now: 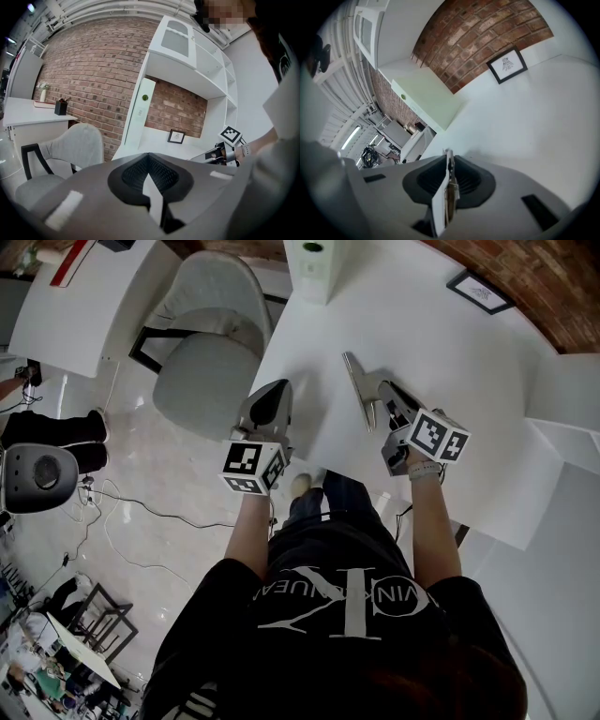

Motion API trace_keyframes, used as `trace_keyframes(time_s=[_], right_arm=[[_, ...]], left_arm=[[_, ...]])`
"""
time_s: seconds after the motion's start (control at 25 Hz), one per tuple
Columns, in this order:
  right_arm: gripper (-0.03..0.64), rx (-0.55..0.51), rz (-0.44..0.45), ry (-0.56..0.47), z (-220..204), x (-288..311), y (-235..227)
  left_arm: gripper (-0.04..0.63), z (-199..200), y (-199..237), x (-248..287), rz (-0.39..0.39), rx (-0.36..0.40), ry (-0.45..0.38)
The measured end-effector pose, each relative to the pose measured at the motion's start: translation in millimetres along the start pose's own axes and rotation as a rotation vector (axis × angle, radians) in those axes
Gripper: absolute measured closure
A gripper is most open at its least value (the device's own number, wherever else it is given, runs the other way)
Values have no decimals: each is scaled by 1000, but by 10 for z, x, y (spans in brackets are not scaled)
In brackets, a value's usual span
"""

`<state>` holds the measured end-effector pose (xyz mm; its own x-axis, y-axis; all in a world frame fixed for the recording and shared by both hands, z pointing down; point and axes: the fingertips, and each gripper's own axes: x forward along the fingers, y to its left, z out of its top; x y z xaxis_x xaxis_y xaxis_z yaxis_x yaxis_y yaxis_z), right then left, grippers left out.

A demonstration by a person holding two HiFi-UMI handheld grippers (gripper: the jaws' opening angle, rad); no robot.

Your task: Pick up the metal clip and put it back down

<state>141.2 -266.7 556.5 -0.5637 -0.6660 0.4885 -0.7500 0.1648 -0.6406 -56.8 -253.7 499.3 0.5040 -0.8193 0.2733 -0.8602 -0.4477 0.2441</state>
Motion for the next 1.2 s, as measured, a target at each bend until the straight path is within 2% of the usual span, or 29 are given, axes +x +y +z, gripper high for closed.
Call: trace_keyframes(time_s=[0.2,0.32,0.36,0.52,0.84,1.0,1.2], right_arm=[[586,-33,7,-28,54,-24,54],[509,-31,11,-23,40,-33,60],[506,-26,11,-23,35,-37,55],[506,-56,-1,-49,109,-96,82],[506,-49,-53,-91,125,-268,2],[557,-48,-63,-124,129,-397,24],[583,-165,-90,-151,221,-557,175]], left_arm=[[584,7,-3,-30,0,1,-1],[584,15,-11,-40,-2,3,0],[584,14,-15,-42,-2,3,0],[584,31,-38,-70,-7,6,-1],[584,59,-94,-132,-20,17,-12],[584,97,-151,-182,-34,26,-21],[584,149,-204,-236,-51,33,-35]])
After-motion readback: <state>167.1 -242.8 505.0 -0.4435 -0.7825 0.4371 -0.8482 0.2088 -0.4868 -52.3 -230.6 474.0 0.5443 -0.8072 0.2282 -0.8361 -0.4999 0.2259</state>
